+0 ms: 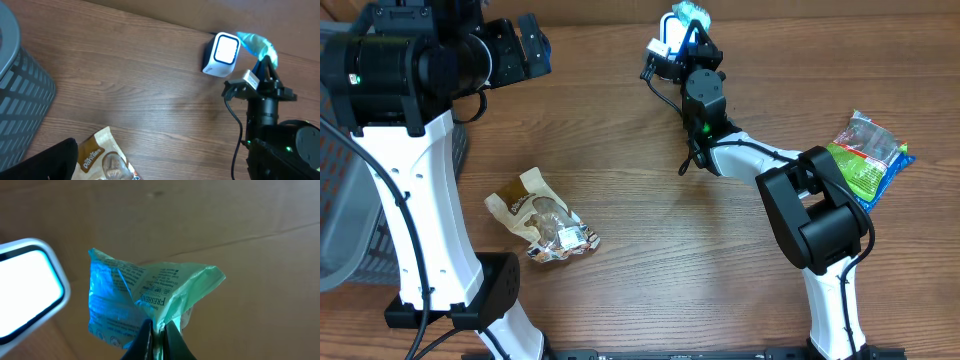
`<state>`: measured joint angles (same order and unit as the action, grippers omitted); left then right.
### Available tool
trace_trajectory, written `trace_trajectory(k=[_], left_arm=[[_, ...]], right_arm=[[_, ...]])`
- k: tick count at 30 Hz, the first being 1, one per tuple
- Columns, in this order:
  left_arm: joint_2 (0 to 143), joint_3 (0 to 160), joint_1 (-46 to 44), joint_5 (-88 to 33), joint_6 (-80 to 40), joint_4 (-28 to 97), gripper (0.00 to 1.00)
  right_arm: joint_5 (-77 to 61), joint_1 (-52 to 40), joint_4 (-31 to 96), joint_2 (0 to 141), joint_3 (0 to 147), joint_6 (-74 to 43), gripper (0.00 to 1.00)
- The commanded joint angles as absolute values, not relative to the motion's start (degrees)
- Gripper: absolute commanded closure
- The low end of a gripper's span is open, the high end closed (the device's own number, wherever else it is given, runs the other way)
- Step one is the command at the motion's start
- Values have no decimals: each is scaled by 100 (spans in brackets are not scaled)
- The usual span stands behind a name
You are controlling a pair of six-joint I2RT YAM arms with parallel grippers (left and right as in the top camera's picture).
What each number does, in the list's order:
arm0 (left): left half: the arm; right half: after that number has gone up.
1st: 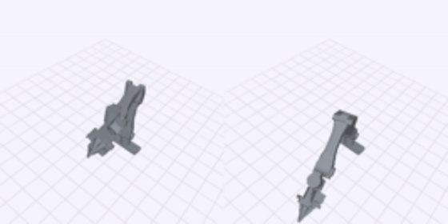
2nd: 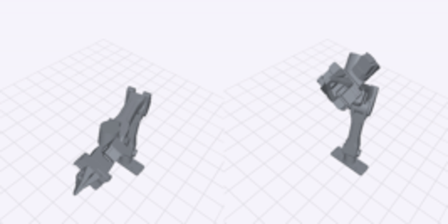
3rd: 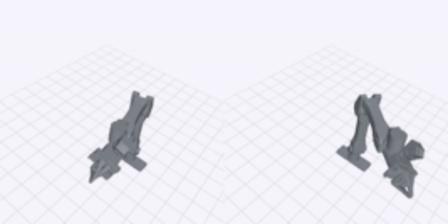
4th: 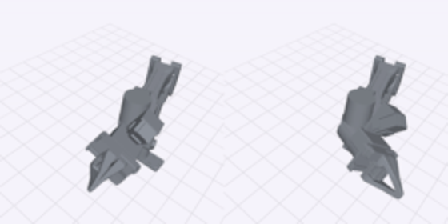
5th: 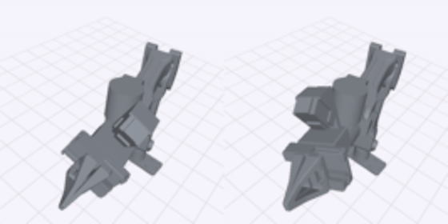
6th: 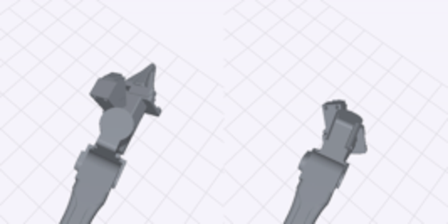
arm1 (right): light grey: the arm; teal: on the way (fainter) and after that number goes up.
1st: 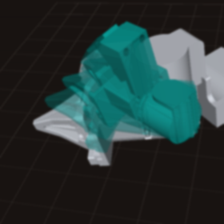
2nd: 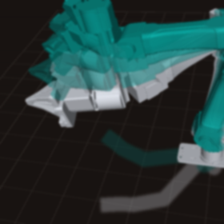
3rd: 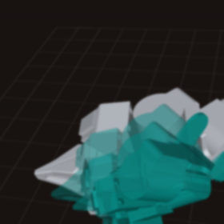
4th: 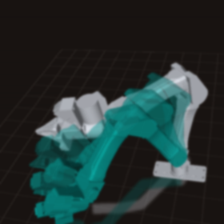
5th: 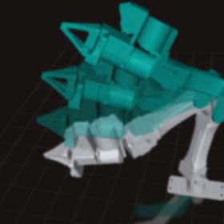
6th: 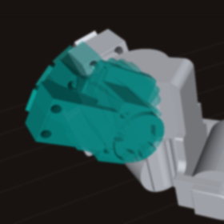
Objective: Scan the item barcode
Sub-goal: 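Hold the wipes pack against the scanner face, turning it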
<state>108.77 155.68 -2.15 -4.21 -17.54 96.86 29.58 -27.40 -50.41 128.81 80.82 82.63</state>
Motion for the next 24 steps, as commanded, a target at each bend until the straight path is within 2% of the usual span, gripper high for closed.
trace_trajectory(k=[1,11,15,21,24], left_arm=[[10875,15576,-226,-403,-1647,9679,0],[10875,15576,-226,-403,-1647,9679,0],[10875,15576,-226,-403,-1647,9679,0],[10875,15576,-226,-403,-1647,9679,0],[10875,15576,-226,-403,-1647,9679,0]], right_arm=[[2836,-2738,-5216,12809,8145,8720,96],[2650,-2650,-4674,12809,8145,8790,96],[2714,-2790,-4757,12794,8145,7996,96],[2985,-3334,-4812,12645,8145,7535,96],[3039,-3581,-4303,12374,8145,7227,96]])
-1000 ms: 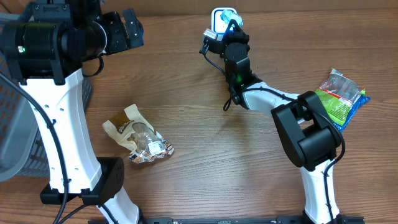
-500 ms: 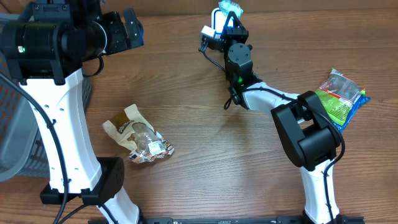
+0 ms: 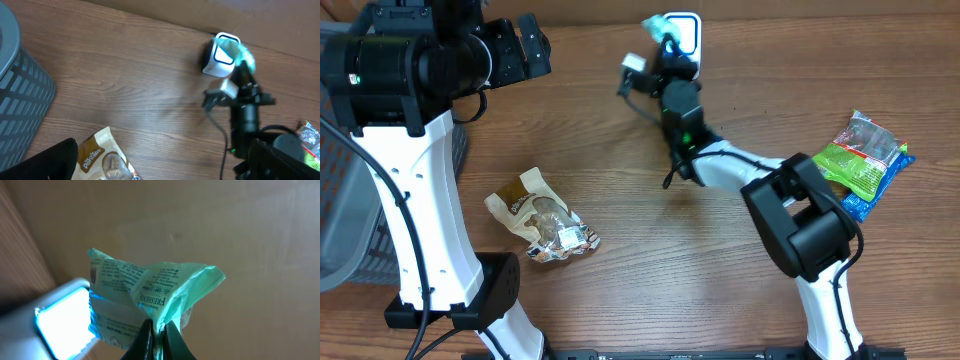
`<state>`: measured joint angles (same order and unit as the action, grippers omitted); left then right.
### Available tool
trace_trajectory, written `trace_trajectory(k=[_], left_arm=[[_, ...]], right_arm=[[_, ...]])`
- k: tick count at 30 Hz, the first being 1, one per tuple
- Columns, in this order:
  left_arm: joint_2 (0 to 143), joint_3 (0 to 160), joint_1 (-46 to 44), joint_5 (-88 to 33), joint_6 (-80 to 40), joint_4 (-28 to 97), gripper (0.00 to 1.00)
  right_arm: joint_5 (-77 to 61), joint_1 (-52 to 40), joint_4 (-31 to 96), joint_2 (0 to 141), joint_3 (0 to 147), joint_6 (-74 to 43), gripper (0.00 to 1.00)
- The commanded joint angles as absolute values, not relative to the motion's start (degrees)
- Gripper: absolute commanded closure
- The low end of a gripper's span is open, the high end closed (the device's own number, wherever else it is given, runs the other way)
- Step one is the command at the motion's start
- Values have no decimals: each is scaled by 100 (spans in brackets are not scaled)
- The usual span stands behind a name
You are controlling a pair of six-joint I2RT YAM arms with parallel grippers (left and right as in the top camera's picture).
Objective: Scan the item barcode
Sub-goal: 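Hold the wipes pack against the scanner face, turning it, then move the wipes pack to the right edge pile and release it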
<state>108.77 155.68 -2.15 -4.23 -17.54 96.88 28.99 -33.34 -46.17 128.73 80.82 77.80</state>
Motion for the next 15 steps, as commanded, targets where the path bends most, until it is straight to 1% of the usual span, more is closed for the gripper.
trace_trajectory(k=[1,5,9,12,13,15], left_arm=[[10875,15576,-226,-403,-1647,9679,0],[10875,15576,-226,-403,-1647,9679,0],[10875,15576,-226,-403,-1647,9679,0],[10875,15576,-226,-403,-1647,9679,0],[10875,15576,-226,-403,-1647,9679,0],[10875,15576,-226,-403,-1647,9679,0]], right_arm=[[3037,-3629,-4091,12285,8145,7135,96],[2862,-3833,-2545,11533,8145,5743,96],[1699,-3813,-746,10506,8145,4023,96],[897,-3618,344,9686,8145,2641,96],[823,-3444,777,9336,8145,1837,96],[825,-3148,1332,8967,8145,1144,96]])
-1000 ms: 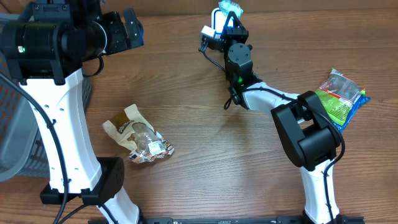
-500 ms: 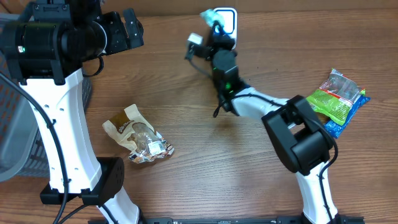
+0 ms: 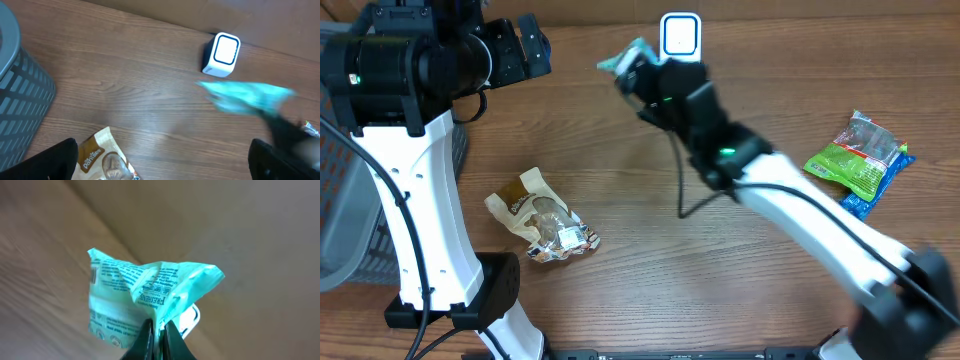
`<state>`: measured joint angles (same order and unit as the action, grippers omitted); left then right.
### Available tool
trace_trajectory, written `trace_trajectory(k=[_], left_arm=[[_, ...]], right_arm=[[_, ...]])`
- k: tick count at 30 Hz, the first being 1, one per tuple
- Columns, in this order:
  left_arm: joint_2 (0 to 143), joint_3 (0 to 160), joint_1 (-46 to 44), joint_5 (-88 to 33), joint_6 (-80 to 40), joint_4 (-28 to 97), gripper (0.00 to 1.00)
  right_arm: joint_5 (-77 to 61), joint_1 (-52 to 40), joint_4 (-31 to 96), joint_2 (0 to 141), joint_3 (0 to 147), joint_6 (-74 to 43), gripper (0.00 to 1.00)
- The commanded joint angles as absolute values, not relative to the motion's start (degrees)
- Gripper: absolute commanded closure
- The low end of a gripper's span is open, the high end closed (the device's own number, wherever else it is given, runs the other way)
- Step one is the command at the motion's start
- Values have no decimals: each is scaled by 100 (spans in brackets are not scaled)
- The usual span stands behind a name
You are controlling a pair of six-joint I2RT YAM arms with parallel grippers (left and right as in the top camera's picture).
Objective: Scan the item barcode
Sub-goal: 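Move the wipes pack to the right edge pile and release it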
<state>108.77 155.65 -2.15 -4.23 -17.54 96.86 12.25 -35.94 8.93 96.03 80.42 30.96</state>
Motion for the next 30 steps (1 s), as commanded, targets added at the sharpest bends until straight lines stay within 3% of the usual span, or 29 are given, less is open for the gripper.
trace_trajectory(k=[1,3,10,15,21,22,23,25,27,30], left_arm=[[10875,15576,-226,-403,-1647,9679,0],[10875,15576,-226,-403,-1647,9679,0],[10875,15576,-226,-403,-1647,9679,0],[10875,15576,-226,-403,-1647,9679,0],[10875,15576,-226,-403,-1647,9679,0],[10875,15576,-226,-403,-1647,9679,0],[10875,15576,-226,-403,-1647,9679,0],[10875,15576,-226,-403,-1647,9679,0],[10875,15576,-226,-403,-1647,9679,0],[10875,15576,-226,-403,-1647,9679,0]], right_arm=[[825,-2928,1728,8764,8145,906,96],[825,-2541,2316,8541,8145,567,96],[823,-386,4735,8482,8145,-2532,96],[803,932,5083,8934,7955,-3028,96],[515,1778,4838,9806,7859,-3050,96],[478,1881,4831,9957,7859,-3052,90],[478,1938,4834,10040,7859,-3050,78],[469,2018,4882,10171,7859,-3046,39],[340,2027,4960,10145,7887,-3000,13],[-220,2025,5122,10009,8119,-2877,10]])
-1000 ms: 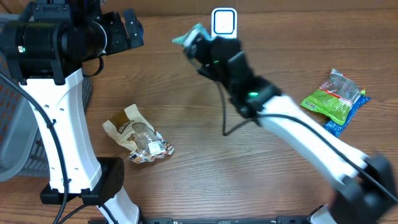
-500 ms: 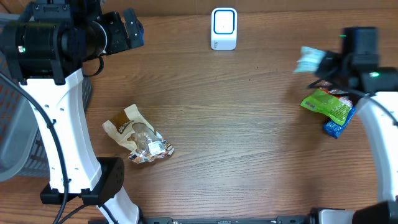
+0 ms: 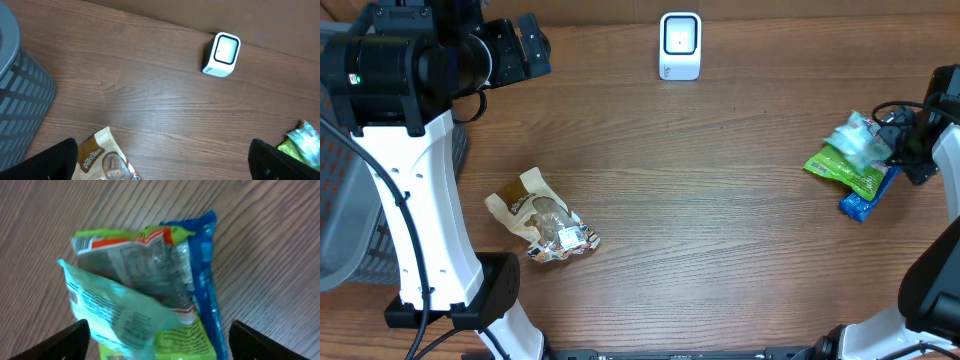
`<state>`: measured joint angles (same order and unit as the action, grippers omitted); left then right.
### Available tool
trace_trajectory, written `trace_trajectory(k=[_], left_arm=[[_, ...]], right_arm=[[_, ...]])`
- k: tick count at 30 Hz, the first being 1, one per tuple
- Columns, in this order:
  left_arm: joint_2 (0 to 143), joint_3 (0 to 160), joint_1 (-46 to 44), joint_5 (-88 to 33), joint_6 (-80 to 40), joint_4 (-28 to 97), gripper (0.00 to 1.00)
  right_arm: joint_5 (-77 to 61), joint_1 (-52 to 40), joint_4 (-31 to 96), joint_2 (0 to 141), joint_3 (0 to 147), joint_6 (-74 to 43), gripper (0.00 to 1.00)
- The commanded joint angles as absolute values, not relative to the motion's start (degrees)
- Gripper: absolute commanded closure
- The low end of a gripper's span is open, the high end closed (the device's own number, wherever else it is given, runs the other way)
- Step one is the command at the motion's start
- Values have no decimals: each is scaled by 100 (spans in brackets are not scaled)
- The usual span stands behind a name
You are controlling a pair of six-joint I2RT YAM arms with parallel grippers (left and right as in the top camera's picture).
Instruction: Scan the item barcode
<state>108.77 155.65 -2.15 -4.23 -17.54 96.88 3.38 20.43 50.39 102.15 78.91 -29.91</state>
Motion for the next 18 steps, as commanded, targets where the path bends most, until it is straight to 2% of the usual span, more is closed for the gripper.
trace_trajectory(k=[1,6,10,14,18], left_arm=[[10875,15576,-226,-403,-1647,9679,0],[10875,15576,-226,-403,-1647,9679,0],[10875,15576,-226,-403,-1647,9679,0],[10875,15576,-226,-403,-1647,9679,0],[10875,15576,-226,-403,-1647,9679,0]], right_arm=[[-458,2021,5151,9955,8224,-2749,10],[-1446,1850,5251,9655,8812,-2351,12],[-2418,1313,5109,9581,8932,-2198,12],[-2705,220,4807,9708,8932,-2134,13],[-2023,-961,4571,9902,8932,-2078,10]])
